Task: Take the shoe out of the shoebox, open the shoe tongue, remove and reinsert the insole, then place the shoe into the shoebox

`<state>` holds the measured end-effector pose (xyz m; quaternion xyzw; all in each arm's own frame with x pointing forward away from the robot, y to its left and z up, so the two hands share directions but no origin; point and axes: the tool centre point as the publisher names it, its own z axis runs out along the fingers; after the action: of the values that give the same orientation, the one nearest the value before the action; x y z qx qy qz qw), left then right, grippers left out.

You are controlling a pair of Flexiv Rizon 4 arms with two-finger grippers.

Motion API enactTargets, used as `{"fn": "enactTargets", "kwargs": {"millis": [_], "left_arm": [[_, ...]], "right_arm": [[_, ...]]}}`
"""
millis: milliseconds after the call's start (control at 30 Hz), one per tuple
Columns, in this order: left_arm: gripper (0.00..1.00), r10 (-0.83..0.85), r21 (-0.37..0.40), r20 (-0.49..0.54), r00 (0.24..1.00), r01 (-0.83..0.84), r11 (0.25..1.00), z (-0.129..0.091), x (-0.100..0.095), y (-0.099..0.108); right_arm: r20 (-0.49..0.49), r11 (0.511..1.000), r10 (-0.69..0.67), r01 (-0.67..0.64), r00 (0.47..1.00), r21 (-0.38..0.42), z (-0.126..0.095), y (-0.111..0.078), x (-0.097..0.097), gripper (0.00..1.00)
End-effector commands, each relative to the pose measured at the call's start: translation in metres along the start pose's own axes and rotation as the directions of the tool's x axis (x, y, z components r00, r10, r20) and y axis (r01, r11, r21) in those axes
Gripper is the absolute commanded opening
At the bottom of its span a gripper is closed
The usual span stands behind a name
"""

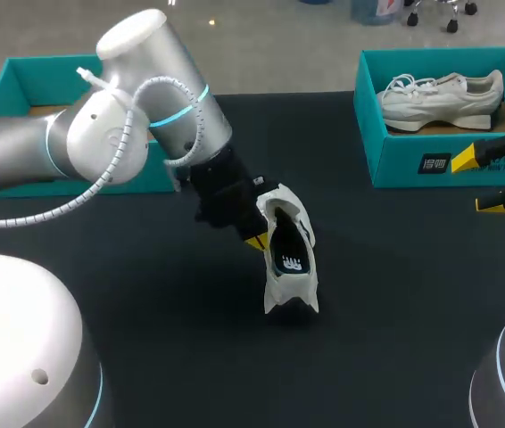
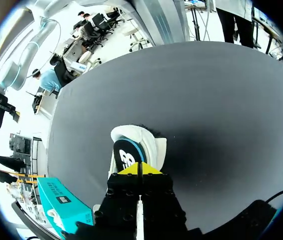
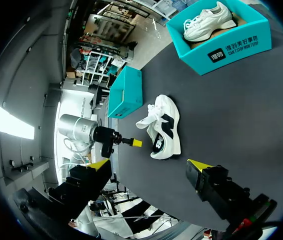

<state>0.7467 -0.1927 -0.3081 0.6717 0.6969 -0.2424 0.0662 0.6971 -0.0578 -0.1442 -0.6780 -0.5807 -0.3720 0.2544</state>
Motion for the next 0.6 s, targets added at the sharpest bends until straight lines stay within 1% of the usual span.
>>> {"fn": "enactTargets", "kwargs": {"millis": [33, 167, 300, 400, 567, 600], "left_arm": [[0.0, 0.007, 0.01, -0.15, 0.989, -0.005, 1.0, 0.004, -0.014, 0.009], [0.0, -0.008, 0.011, -0.15, 0.989, 0.01, 1.0, 0.008, -0.021, 0.007], [0.0, -0.002, 0.015, -0.167, 0.986, 0.004, 1.0, 0.021, -0.023, 0.006], [0.0, -0.002, -0.011, -0.199, 0.98, 0.0, 1.0, 0.03, -0.023, 0.006], [0.0, -0.011, -0.028, -0.226, 0.974, 0.005, 1.0, 0.046, -0.019, 0.01], [0.0, -0.015, -0.043, -0.232, 0.973, 0.005, 0.999, 0.049, -0.018, 0.011]], "right_arm": [[0.003, 1.0, 0.001, -0.001, 1.0, -0.001, 0.001, 0.0, 0.0, 1.0], [0.003, 1.0, 0.001, -0.001, 1.0, -0.001, 0.001, 0.0, 0.0, 1.0], [0.003, 1.0, 0.001, -0.001, 1.0, -0.001, 0.001, 0.0, 0.0, 1.0], [0.003, 1.0, 0.001, -0.001, 1.0, -0.001, 0.001, 0.0, 0.0, 1.0], [0.003, 1.0, 0.001, -0.001, 1.0, -0.001, 0.001, 0.0, 0.0, 1.0], [0.003, 1.0, 0.001, -0.001, 1.0, -0.001, 0.001, 0.0, 0.0, 1.0]]}}
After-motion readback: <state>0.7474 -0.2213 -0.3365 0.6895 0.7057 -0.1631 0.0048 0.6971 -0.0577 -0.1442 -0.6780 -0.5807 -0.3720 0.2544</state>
